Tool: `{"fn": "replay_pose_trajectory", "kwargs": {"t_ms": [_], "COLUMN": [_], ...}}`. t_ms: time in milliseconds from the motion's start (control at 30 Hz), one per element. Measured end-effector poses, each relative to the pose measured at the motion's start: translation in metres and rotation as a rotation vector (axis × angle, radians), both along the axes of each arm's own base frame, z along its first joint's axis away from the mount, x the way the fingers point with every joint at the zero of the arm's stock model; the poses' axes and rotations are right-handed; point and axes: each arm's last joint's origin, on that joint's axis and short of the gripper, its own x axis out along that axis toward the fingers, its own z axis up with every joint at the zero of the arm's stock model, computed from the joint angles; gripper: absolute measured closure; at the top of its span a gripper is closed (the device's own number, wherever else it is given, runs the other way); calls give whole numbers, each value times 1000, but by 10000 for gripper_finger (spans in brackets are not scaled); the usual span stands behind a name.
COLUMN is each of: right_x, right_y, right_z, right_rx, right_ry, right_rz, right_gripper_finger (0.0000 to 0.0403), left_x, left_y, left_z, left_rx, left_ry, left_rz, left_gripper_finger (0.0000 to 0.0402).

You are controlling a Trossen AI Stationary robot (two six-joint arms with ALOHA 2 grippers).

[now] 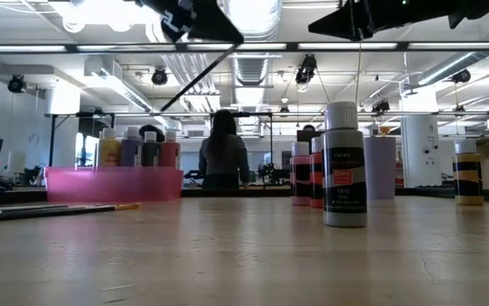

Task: Pick & Place Paint Supplies
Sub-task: Put the silver paint brush into the purple cup

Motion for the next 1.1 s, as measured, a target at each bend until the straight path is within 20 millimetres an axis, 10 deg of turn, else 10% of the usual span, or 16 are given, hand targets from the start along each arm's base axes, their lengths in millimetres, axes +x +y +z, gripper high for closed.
{"fn": "replay_pose_trajectory", "kwargs": {"t_ms": [533,1100], "right_x": [59,113], "right_y": [5,28], "right_z": [-10,-16], "right_rx": [123,151], "right_ry": [-2,78], "right_rz": [289,403], "right_gripper_finger": [344,204], "left_x": [-69,-69], "left_y": [5,5], "left_z": [-39,-44], "left_rx": [167,154], "left_ry": [-633,-552], "left_rz": [-316,-327], "left_gripper_finger": [398,398]}}
